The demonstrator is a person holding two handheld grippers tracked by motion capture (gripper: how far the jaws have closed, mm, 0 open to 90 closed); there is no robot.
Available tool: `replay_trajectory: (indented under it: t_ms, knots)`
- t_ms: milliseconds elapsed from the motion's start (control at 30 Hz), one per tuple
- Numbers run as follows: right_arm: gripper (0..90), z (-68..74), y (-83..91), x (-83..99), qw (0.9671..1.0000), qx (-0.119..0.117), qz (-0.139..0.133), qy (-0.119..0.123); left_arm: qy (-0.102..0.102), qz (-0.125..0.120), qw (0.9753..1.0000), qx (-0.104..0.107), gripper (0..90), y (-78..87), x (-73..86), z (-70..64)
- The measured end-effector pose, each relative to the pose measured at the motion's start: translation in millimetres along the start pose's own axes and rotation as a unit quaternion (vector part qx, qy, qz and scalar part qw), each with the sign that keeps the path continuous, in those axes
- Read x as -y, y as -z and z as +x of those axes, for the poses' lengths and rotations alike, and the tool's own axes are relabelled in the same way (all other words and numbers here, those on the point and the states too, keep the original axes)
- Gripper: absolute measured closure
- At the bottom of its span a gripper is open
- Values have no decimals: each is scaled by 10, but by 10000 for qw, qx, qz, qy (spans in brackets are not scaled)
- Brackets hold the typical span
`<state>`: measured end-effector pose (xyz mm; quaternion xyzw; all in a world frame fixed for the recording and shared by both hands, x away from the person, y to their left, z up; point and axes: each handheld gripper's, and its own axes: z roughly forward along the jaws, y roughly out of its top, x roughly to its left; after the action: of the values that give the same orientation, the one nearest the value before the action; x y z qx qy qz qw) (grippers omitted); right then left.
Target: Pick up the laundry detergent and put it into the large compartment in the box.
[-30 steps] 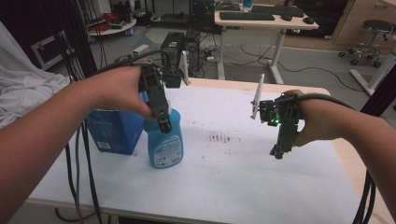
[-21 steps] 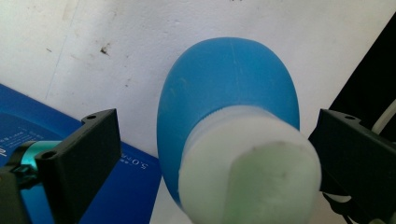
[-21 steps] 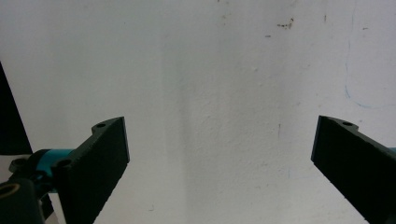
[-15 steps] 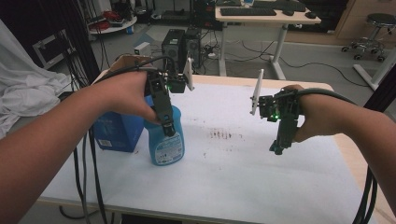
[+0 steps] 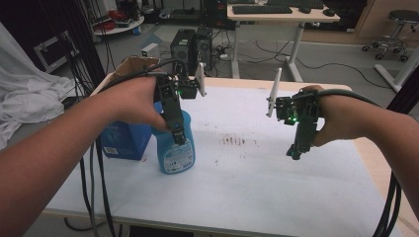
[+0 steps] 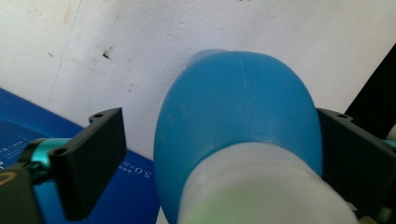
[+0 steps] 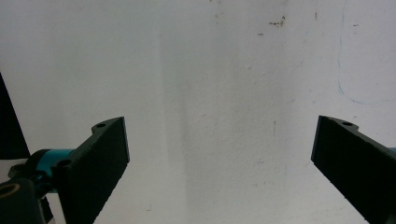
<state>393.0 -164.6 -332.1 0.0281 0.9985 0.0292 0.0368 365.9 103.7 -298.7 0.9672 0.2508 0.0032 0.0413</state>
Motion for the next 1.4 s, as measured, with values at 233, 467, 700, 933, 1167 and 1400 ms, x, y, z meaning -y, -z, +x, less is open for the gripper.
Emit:
replay_trajectory:
  t_ms: [233, 467, 700, 933, 1167, 1400]
  knots:
    - [32, -5, -5, -12, 10000, 2, -10, 18, 15, 83, 10000, -20, 93, -17, 1, 4]
    - [32, -15, -12, -4, 10000, 7, 6, -7, -11, 93, 10000, 20, 137, -18, -4, 6]
    - [32, -15, -15, -17, 10000, 13, -9, 15, -56, 125, 9999, 36, 202, -20, -13, 14]
    - [32, -15, -28, -30, 10000, -7, 12, 13, -83, 145, 9999, 27, 241, -23, -9, 12]
    - [32, -16, -33, -37, 10000, -4, 14, 12, -98, 179, 9998, 82, 282, -29, -6, 6]
    - [32, -17, -38, -34, 10000, -2, 25, -4, -95, 172, 9998, 105, 303, -31, -13, 2]
